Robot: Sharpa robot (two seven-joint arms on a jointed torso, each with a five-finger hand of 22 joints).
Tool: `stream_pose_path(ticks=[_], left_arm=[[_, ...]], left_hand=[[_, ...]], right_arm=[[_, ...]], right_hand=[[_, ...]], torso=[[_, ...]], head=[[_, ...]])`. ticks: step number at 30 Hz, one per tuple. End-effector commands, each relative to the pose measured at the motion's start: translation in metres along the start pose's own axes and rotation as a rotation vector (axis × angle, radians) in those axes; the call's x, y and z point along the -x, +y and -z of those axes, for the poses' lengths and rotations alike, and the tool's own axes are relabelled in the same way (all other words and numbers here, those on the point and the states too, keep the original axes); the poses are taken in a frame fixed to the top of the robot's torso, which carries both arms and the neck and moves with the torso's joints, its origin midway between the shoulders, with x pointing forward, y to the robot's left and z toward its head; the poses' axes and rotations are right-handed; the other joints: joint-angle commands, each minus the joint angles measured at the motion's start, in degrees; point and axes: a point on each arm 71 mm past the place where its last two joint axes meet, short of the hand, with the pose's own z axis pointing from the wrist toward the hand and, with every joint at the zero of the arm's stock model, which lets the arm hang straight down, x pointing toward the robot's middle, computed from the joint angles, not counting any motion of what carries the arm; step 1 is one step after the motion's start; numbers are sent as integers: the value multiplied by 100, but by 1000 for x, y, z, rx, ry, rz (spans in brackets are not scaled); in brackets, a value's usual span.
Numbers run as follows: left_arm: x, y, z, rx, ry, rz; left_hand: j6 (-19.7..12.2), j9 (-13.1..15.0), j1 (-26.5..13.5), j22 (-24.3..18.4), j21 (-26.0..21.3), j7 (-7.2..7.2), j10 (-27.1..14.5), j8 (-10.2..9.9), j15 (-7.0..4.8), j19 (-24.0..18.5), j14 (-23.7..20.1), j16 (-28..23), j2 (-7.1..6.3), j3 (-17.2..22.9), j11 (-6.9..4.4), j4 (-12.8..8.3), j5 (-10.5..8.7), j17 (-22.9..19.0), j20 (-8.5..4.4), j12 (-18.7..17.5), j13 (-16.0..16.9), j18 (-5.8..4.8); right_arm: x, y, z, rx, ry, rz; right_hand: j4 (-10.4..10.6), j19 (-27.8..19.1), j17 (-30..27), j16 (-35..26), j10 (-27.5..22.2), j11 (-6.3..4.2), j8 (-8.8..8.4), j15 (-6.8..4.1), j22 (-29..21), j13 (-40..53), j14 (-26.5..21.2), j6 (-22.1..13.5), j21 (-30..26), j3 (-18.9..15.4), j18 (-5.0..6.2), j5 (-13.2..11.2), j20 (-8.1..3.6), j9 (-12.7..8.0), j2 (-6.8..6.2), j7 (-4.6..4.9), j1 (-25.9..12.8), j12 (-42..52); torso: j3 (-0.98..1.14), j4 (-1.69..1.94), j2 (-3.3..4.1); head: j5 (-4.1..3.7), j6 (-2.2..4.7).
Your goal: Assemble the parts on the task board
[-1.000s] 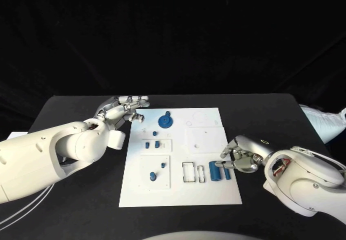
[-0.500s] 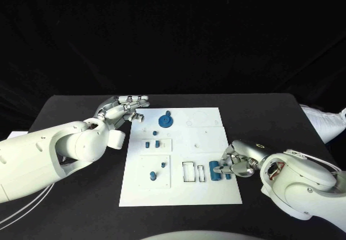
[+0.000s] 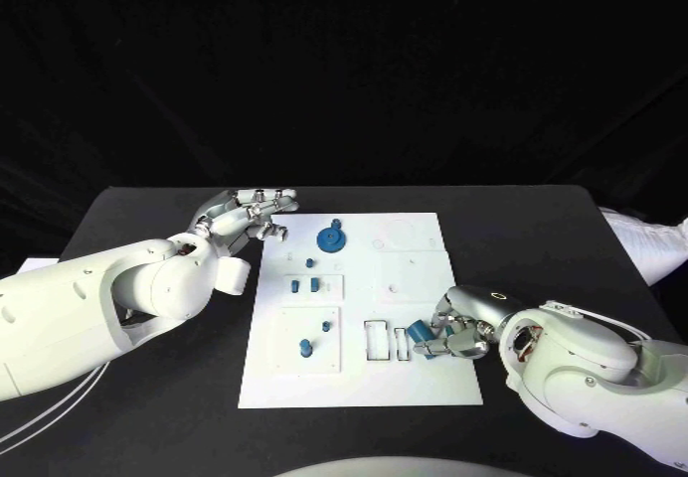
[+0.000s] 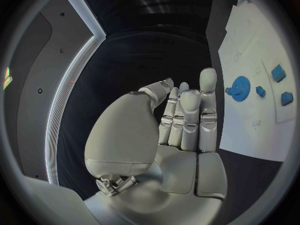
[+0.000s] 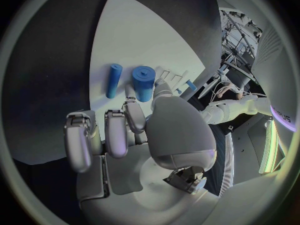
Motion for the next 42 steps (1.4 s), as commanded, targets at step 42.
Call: stream_pose_path(ticks=[42], left_arm=[[-2,2,2,6,29,15]], left_hand=[[-1,0,3,-20,-70,-14,-16,22,3,-37,-39,-26,71,-47,-8,0,-23,-26,4,32,9,86]], right_arm=[[-5,30,-2,17,40,-286]], right_hand=[[12,431,254,28,115,-89,316,-114,1287,319,381,62,37,-66,-99,1141,-133,620,532,-124,271,68]], torso=[[-8,-4,0]], head=[[89,9]])
